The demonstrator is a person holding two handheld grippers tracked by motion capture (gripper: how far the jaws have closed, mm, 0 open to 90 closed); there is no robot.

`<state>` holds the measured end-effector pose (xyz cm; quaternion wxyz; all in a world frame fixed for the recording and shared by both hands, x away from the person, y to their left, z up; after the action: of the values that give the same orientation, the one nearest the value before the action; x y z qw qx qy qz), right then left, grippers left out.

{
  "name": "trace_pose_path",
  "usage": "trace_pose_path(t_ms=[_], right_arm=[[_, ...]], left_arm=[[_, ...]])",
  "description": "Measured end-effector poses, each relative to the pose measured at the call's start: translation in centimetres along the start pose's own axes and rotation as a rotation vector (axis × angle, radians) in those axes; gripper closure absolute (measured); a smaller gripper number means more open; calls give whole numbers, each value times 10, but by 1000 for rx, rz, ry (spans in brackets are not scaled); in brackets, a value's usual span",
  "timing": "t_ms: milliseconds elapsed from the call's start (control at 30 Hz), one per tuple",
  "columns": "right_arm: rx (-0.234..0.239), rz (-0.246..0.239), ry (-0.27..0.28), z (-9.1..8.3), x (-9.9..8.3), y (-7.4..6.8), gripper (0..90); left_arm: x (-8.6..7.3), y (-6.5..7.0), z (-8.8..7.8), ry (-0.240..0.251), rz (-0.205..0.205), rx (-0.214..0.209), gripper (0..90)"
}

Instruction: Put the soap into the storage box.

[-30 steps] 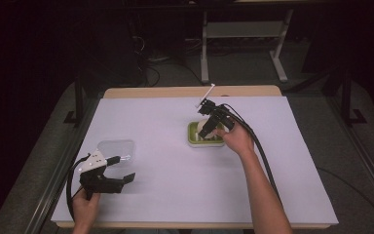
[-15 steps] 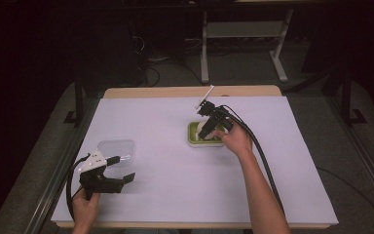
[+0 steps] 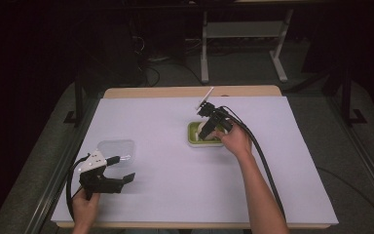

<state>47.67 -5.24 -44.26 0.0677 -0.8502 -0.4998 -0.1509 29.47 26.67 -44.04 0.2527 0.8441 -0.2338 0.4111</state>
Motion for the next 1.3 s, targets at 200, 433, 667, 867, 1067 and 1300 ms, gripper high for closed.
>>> trace_pose_path(t_ms=[200, 433, 667, 867, 1067, 1300], right_arm=[[9, 9, -2, 2, 0, 0, 232], [11, 7, -4, 2, -1, 1, 231], [18, 20, 66, -13, 2, 2, 305], [20, 29, 67, -19, -2, 4, 276], [24, 44, 73, -20, -10, 5, 273], [38, 60, 96, -27, -16, 5, 266]], left_arm=[[0, 0, 0, 5, -3, 0, 129], [0, 0, 0, 8, -8, -1, 128], [0, 0, 0, 5, -4, -1, 129], [0, 1, 0, 5, -2, -1, 129], [0, 0, 1, 4, 2, 0, 129], [0, 2, 1, 5, 0, 0, 129]])
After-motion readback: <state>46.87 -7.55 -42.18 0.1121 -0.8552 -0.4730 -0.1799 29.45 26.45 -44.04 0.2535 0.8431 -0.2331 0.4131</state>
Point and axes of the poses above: each handheld gripper's, and its own axes: z roughly forward along the jaws, x roughly out of its top, y roughly to its right, the point moved 5 cm from there along z, roughly forward along the jaws, and after that the axes turned 12 degrees about -z, right-handed, at the moved point
